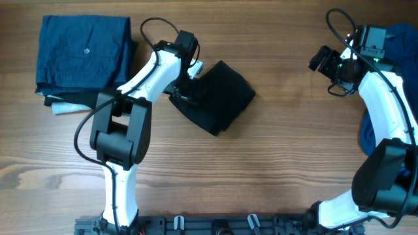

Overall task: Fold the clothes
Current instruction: 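Reach the left gripper to the folded black bundle and grasp it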

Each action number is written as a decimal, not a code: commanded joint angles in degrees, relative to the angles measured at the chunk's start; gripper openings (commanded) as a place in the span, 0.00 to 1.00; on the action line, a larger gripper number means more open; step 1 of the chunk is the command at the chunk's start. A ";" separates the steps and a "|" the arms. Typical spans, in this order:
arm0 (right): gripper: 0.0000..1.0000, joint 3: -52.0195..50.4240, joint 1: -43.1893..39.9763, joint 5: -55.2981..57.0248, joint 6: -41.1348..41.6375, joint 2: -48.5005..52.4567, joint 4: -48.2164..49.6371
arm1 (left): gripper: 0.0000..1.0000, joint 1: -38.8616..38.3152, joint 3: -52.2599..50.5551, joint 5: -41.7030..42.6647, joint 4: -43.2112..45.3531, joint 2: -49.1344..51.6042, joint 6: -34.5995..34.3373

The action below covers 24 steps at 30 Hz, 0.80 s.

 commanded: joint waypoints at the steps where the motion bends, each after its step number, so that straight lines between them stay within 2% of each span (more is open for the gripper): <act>1: 1.00 0.35 -0.07 1.20 -0.15 0.04 -0.02 | 0.70 0.24 -0.28 -0.87 -1.14 2.60 0.72; 4: 0.99 0.35 -0.07 1.20 -0.15 0.04 -0.02 | 0.56 0.24 -0.28 -0.85 -2.32 2.60 0.72; 6: 0.99 0.35 -0.07 1.20 -0.15 0.04 -0.02 | 0.36 0.24 -0.28 -0.85 -2.64 2.60 0.70; 8: 1.00 0.35 -0.07 1.20 -0.15 0.04 -0.02 | 0.10 0.24 -0.28 -0.83 -2.75 2.60 0.68; 9: 1.00 0.35 -0.07 1.20 -0.15 0.04 -0.02 | 0.04 0.24 -0.28 -0.83 -3.08 2.60 0.68; 17: 1.00 0.35 -0.07 1.20 -0.17 0.04 -0.02 | 0.04 0.24 2.08 -0.92 -4.31 0.83 -1.01; 20: 0.99 0.35 -0.07 1.20 -0.17 0.04 -0.02 | 0.04 0.24 5.09 -1.53 -4.59 -2.12 -3.89; 24: 0.99 0.35 -0.07 1.20 -0.17 0.04 -0.02 | 0.04 0.26 6.60 -2.10 -4.57 -6.64 -4.04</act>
